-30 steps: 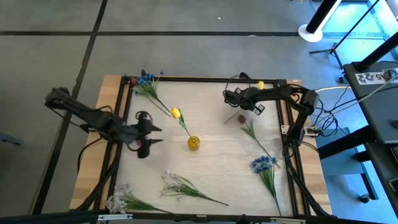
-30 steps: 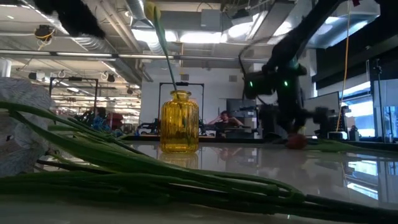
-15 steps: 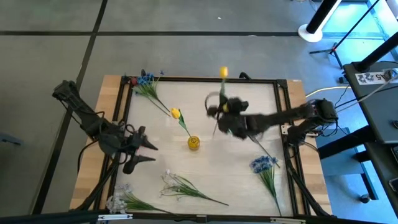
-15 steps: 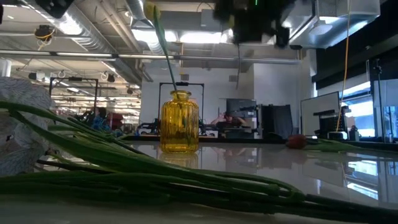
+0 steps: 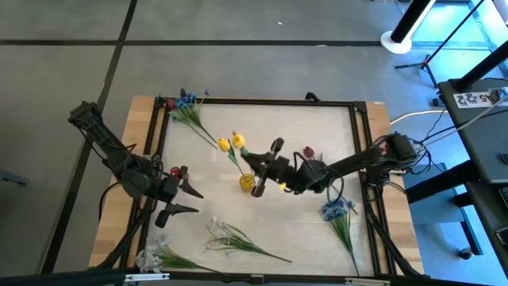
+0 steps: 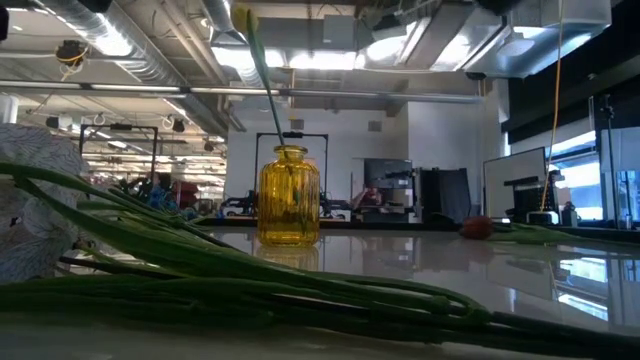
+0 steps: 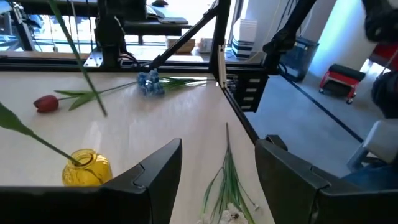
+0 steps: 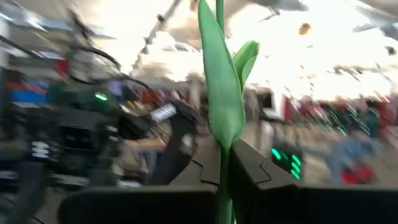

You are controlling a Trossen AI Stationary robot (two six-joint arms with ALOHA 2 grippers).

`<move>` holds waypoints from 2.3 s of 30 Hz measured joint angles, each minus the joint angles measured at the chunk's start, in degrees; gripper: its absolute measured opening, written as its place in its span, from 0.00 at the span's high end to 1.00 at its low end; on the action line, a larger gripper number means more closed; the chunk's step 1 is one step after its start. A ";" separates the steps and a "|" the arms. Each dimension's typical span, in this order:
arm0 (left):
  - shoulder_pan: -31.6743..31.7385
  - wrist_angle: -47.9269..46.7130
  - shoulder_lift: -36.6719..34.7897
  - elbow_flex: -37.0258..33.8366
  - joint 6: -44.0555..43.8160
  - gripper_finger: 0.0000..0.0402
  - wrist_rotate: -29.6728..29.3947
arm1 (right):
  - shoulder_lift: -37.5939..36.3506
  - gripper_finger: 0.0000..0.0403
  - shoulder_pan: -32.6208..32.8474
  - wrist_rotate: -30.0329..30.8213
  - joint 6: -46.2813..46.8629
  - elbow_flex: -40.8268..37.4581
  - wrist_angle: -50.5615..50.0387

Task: Sort flowers into vase by color
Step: Put the yellow tulip into the yellow flower vase, then put the top white flowers into the yellow flower vase

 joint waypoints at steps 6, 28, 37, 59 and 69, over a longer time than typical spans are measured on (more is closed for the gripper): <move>-0.10 0.35 0.01 -0.02 -0.94 0.50 0.12 | 8.31 0.99 -2.22 -4.27 -3.94 -1.69 16.70; 0.04 6.55 5.74 -0.02 0.41 0.50 0.24 | 11.07 0.95 -3.27 -0.71 -1.14 -5.62 14.19; 0.83 6.82 8.36 1.75 0.20 0.50 -0.09 | 10.14 0.69 -2.13 6.93 3.49 -5.63 2.04; -1.20 0.86 24.62 10.18 -8.03 0.50 1.18 | -4.73 0.36 15.96 15.93 6.68 -0.50 -36.68; -6.40 2.19 35.29 12.63 -17.18 0.50 0.10 | 1.38 0.36 23.11 9.45 36.63 8.89 -63.81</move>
